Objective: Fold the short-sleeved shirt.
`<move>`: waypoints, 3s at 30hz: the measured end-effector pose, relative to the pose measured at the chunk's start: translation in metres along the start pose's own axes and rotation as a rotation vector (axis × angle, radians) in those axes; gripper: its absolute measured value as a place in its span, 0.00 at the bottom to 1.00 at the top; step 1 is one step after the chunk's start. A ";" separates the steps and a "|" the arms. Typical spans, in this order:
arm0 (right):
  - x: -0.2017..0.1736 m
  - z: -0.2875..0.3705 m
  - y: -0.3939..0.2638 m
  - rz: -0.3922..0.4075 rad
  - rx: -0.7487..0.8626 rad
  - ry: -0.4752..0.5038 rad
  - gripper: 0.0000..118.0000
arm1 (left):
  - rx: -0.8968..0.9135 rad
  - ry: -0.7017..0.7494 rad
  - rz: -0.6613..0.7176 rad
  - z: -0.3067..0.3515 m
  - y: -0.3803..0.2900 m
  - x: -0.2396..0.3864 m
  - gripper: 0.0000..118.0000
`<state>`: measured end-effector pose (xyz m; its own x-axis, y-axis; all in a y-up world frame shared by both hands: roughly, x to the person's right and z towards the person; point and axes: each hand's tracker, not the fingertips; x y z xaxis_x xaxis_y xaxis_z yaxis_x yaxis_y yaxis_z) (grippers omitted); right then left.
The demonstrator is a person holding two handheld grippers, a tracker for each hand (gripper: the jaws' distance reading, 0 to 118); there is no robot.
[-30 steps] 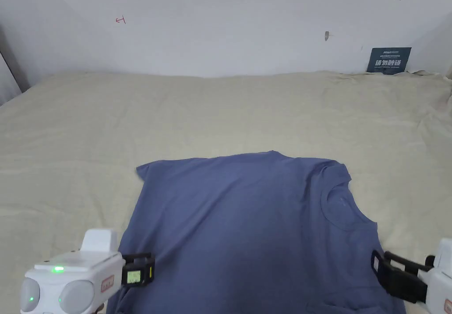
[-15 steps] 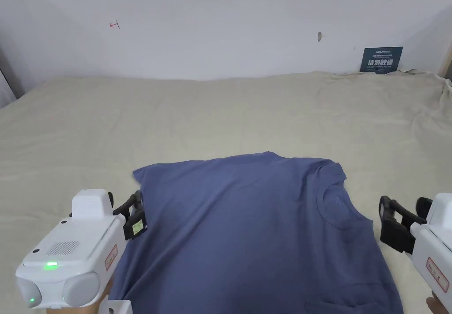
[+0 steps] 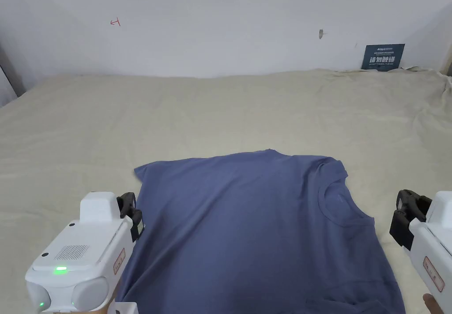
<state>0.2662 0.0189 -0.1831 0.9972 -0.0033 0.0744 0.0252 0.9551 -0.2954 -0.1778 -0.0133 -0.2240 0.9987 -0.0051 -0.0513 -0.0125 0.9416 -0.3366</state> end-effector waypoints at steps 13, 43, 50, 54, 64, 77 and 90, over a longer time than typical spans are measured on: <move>0.006 -0.007 -0.008 -0.006 -0.039 0.009 0.00 | -0.574 -0.037 0.141 -0.029 -0.061 -0.040 0.01; 0.017 -0.014 -0.062 0.010 -0.289 0.029 0.01 | -0.765 0.000 0.113 -0.018 -0.118 -0.057 0.04; 0.026 -0.015 -0.103 0.029 -0.495 0.050 0.77 | -0.713 -0.006 0.109 -0.011 -0.103 -0.053 0.04; 0.031 -0.011 -0.124 -0.003 -0.559 0.074 0.78 | -0.705 -0.012 0.102 -0.010 -0.101 -0.052 0.04; 0.031 -0.018 -0.166 0.032 -0.685 0.062 0.62 | -0.700 -0.014 0.107 -0.006 -0.101 -0.051 0.04; 0.029 0.000 -0.147 0.059 -0.623 0.096 0.04 | -0.688 -0.013 0.121 -0.005 -0.100 -0.055 0.04; 0.024 -0.042 -0.055 0.080 -0.420 0.126 0.04 | -0.527 -0.028 0.149 -0.046 -0.033 -0.059 0.04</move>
<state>0.2917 -0.0460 -0.2056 0.9973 0.0047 -0.0730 -0.0518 0.7507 -0.6586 -0.2388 -0.0594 -0.2534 0.9850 0.1316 -0.1120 -0.1705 0.6349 -0.7536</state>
